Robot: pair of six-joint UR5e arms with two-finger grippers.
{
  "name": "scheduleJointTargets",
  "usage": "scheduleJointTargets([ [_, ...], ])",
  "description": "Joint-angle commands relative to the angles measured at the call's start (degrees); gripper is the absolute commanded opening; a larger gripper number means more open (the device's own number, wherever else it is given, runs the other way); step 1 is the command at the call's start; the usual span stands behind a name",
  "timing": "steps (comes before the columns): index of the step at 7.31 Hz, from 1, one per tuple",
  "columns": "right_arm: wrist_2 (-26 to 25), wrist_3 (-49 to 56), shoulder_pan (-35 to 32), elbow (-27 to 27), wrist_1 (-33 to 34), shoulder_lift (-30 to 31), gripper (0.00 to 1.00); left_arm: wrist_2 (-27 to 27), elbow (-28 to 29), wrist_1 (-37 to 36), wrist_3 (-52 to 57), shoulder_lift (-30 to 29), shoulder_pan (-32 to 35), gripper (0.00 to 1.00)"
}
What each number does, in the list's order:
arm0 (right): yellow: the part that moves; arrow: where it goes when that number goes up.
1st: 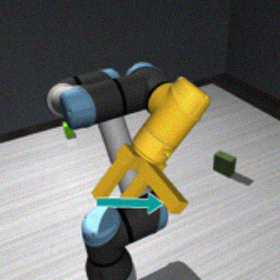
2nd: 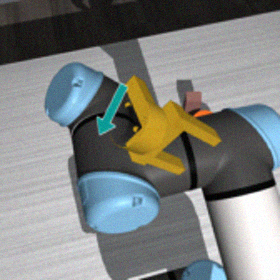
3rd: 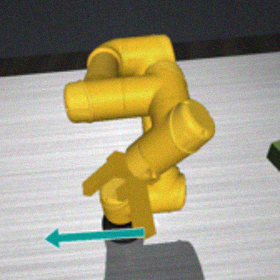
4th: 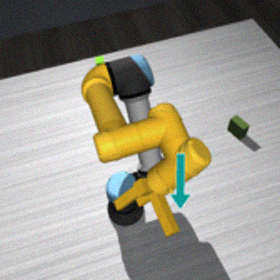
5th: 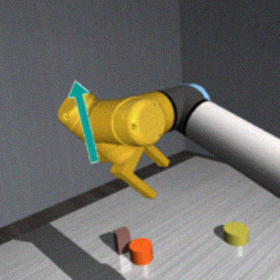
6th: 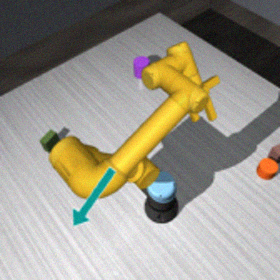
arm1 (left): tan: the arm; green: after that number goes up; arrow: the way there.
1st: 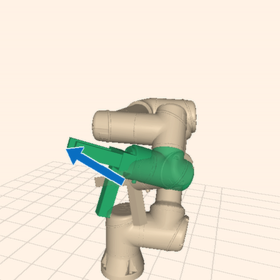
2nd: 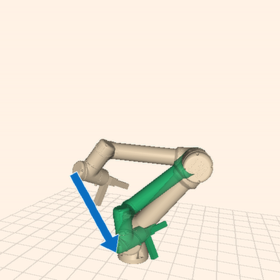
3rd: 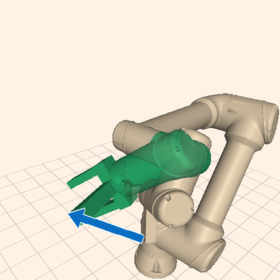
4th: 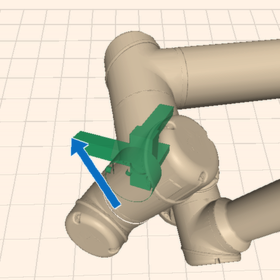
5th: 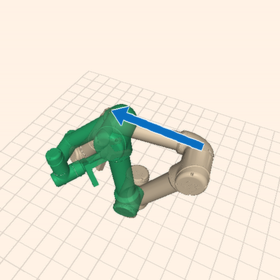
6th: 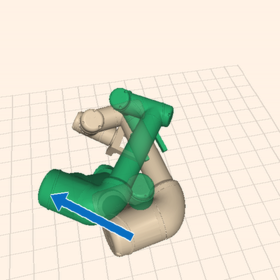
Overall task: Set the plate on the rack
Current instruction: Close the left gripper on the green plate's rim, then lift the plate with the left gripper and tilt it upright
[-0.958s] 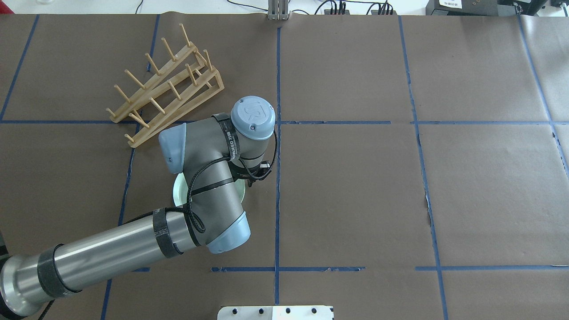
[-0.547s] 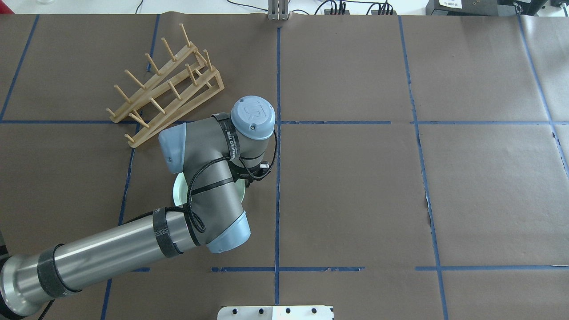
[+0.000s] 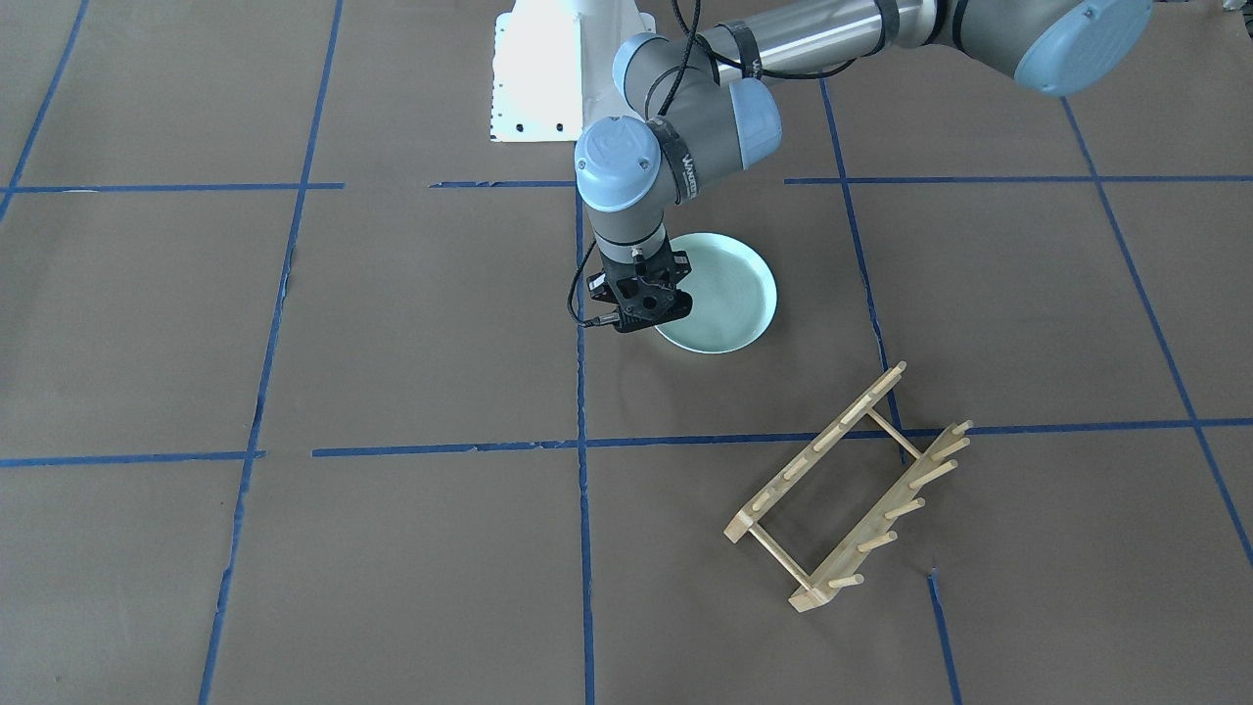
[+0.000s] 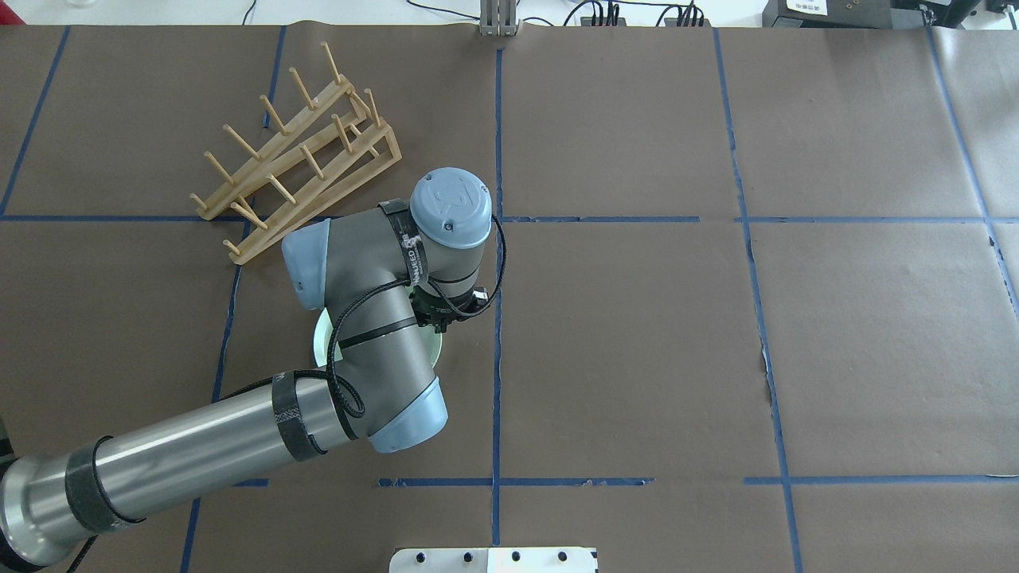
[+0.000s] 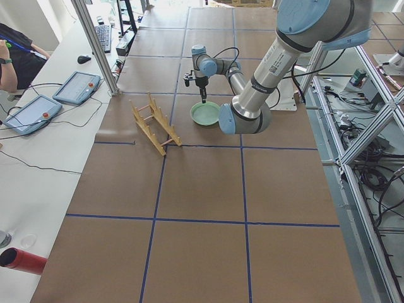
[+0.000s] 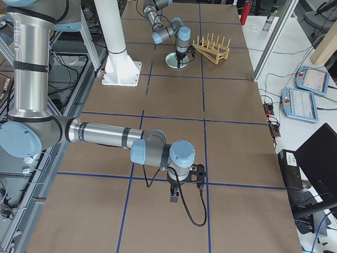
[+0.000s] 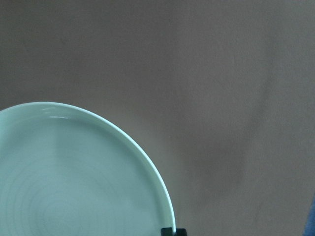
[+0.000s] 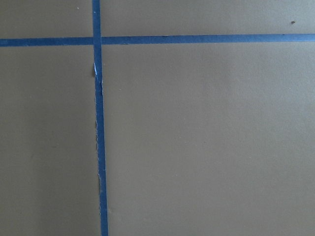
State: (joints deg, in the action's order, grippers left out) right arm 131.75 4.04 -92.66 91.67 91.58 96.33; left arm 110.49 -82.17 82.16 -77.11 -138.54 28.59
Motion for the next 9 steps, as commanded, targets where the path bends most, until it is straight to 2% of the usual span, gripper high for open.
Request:
scheduleJointTargets([
  [1, 0.0, 0.0, 0.0, 0.0, 0.0, 0.0, 1.0, 0.2, -2.1, -0.2, -0.2, -0.1, 0.8, 0.0],
  [2, 0.0, 0.0, 0.0, 0.0, 0.0, 0.0, 1.0, 0.3, -6.5, -0.4, -0.1, -0.1, 2.4, 0.0],
  [3, 0.0, 0.0, -0.1, 0.0, 0.0, 0.0, 1.0, 3.6, -9.8, -0.7, -0.1, -0.1, 5.0, 0.0],
  [4, 0.0, 0.0, -0.1, 0.0, 0.0, 0.0, 1.0, 10.5, -13.7, -0.6, -0.4, -0.2, 8.9, 0.0],
  [6, 0.0, 0.0, -0.1, -0.1, 0.0, 0.0, 1.0, 19.5, -18.0, 3.2, -2.9, -0.4, 17.0, 0.0],
  [7, 0.0, 0.0, -0.1, 0.0, 0.0, 0.0, 1.0, 24.6, -17.6, 14.2, -8.2, -0.1, 21.2, 0.0],
  [8, 0.0, 0.0, -0.1, 0.0, 0.0, 0.0, 1.0, 27.5, -17.0, 23.9, -14.1, 0.8, 24.8, 0.0],
  [9, 0.0, 0.0, -0.1, -0.1, 0.0, 0.0, 1.0, 27.6, -16.4, 29.9, -17.2, 1.3, 26.8, 0.0],
])
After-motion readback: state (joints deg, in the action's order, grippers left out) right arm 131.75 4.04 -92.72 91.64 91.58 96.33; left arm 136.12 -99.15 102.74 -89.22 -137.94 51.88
